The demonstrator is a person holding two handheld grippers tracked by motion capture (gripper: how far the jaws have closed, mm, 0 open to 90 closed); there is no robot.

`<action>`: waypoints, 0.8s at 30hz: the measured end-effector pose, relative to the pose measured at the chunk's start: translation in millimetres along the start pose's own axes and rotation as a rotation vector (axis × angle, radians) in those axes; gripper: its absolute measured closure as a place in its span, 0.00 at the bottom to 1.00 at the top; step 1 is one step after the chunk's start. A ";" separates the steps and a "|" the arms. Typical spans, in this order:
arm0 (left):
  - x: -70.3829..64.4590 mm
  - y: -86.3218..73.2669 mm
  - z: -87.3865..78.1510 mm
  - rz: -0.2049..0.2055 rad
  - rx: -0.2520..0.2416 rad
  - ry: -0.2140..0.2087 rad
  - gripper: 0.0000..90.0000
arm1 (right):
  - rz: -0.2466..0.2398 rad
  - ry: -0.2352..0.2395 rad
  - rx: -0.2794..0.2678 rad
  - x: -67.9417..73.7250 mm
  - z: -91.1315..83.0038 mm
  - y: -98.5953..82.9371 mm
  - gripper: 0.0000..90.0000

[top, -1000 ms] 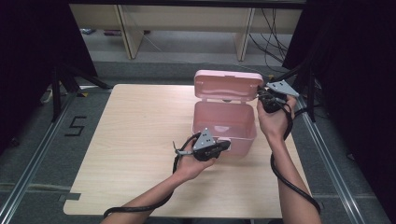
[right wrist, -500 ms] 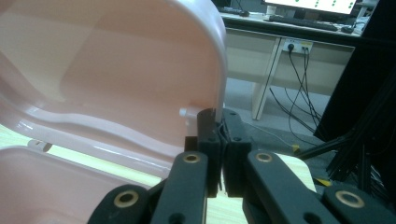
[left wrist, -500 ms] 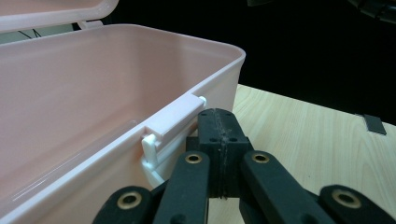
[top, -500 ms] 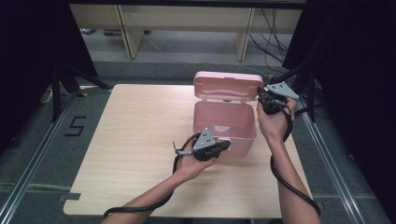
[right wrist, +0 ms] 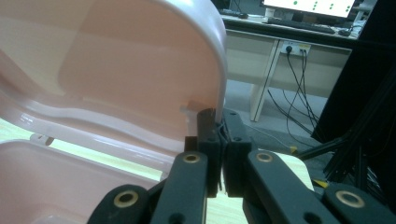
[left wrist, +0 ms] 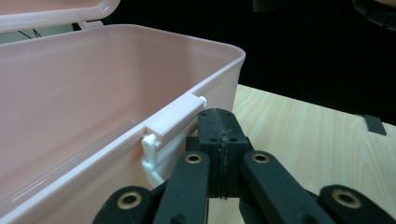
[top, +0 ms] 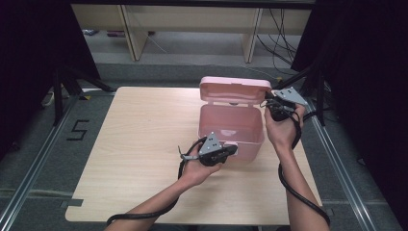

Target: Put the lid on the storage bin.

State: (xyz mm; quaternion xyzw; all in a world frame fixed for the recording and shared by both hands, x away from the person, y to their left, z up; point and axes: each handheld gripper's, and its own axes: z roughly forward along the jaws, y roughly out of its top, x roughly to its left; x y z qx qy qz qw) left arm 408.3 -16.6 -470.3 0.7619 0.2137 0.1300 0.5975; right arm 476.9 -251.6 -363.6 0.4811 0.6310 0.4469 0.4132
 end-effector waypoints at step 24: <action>0.2 0.3 0.0 0.002 0.002 -0.002 1.00 | -0.028 -0.012 -0.021 3.3 -9.2 -11.3 0.99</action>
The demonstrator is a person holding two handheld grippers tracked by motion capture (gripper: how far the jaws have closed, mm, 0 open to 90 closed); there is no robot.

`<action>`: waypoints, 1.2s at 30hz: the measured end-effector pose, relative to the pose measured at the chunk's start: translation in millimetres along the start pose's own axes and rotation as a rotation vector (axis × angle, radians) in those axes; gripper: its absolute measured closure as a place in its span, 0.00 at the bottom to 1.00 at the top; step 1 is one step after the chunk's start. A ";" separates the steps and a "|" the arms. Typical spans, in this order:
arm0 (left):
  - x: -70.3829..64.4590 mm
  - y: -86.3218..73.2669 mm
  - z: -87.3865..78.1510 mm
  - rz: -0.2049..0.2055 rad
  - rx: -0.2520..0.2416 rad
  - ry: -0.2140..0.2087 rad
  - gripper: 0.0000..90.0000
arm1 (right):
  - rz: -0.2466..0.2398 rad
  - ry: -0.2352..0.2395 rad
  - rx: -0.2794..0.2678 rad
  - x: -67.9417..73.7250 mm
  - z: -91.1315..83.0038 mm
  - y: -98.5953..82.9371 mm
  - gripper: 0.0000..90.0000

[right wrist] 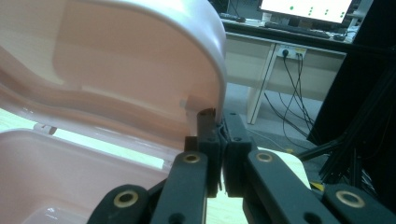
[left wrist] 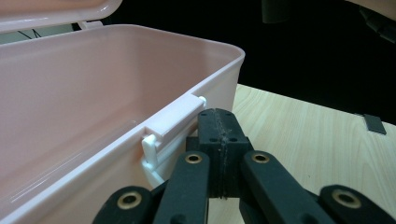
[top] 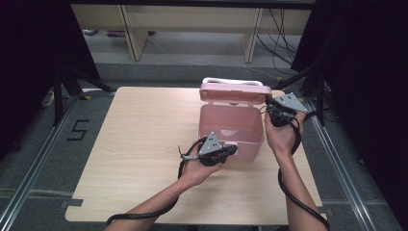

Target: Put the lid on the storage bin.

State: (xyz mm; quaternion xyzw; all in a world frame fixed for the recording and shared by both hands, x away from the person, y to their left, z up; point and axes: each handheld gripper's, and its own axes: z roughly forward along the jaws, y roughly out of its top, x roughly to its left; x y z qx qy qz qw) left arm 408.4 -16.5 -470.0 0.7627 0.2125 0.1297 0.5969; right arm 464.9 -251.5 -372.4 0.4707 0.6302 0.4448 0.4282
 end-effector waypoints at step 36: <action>-0.5 1.0 0.1 0.003 0.003 0.002 1.00 | 0.035 -0.016 -0.016 10.3 -17.2 -25.0 0.98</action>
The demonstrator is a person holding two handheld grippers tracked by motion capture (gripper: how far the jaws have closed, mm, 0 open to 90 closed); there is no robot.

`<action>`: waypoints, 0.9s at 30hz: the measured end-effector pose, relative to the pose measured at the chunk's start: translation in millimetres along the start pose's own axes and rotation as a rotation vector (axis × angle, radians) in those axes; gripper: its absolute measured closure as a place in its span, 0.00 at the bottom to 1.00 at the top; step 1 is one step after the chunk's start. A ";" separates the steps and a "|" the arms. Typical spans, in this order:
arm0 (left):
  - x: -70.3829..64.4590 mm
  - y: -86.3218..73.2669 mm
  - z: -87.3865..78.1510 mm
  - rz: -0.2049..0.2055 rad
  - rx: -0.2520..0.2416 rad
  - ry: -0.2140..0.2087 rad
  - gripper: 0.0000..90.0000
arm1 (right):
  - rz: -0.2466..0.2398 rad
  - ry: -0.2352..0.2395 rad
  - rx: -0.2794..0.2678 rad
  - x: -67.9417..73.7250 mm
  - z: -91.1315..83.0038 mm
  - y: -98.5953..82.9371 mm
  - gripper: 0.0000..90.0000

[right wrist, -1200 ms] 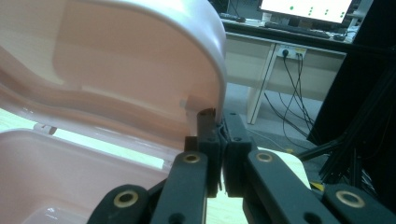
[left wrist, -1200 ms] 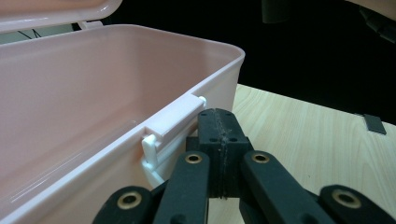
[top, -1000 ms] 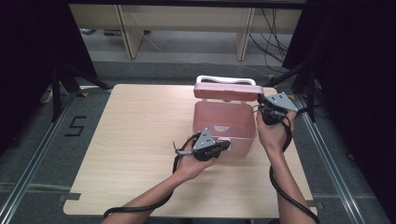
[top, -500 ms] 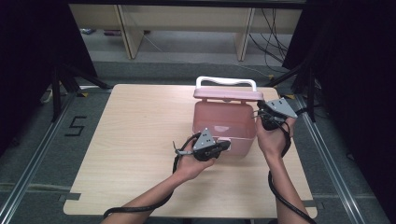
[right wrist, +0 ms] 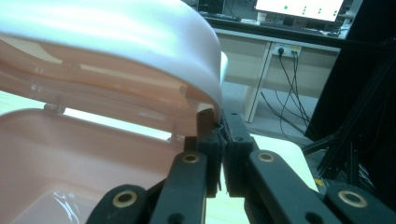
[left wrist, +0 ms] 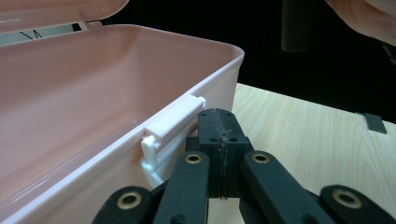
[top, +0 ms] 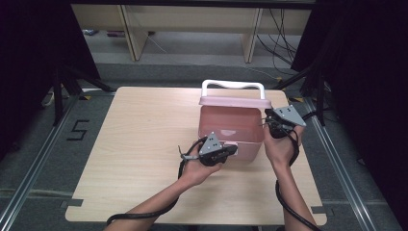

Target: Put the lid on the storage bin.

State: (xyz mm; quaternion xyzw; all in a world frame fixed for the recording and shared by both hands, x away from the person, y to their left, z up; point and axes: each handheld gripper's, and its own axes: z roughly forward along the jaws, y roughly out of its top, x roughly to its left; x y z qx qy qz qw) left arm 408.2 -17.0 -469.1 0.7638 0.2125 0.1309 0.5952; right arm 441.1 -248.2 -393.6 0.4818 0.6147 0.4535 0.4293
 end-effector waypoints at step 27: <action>11.5 25.6 -32.4 -0.054 -0.049 0.063 1.00 | 0.004 -0.003 0.012 2.5 -7.4 -12.3 0.97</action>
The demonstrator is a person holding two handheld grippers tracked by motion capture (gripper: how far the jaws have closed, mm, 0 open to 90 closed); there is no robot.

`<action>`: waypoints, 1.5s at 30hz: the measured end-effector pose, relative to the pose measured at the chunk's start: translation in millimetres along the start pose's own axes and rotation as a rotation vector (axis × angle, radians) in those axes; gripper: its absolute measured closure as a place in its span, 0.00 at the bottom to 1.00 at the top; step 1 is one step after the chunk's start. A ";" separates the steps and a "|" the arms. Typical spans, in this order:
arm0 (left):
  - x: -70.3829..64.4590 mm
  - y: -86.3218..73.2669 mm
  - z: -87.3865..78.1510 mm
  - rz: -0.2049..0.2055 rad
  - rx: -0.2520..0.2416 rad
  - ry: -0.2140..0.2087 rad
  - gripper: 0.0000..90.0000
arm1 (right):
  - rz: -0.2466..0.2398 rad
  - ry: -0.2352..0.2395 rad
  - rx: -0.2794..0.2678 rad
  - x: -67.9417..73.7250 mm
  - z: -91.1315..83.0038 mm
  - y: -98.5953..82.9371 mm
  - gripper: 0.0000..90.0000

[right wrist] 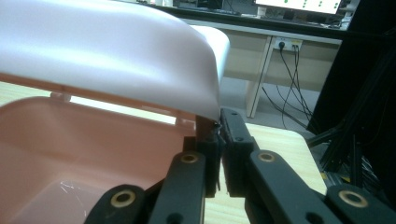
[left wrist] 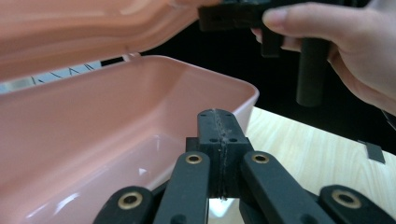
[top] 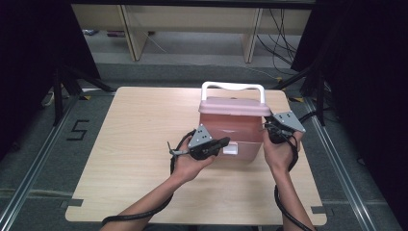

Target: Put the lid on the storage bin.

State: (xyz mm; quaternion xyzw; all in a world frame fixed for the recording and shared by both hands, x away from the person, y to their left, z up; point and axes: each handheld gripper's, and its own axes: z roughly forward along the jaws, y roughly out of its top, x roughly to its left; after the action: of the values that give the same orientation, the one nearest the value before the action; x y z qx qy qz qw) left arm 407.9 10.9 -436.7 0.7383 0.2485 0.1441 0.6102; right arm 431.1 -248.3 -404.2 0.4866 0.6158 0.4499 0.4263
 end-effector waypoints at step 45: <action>23.0 10.9 -17.8 -0.033 -0.040 0.085 1.00 | 0.040 0.065 0.094 -5.2 -27.2 -34.8 0.76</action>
State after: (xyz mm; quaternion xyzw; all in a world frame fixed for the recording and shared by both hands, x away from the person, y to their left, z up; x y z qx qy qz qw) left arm 420.0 36.8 -424.4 0.7149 0.2834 0.1700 0.6162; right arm 398.2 -261.5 -431.2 0.5034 0.6399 0.4442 0.3737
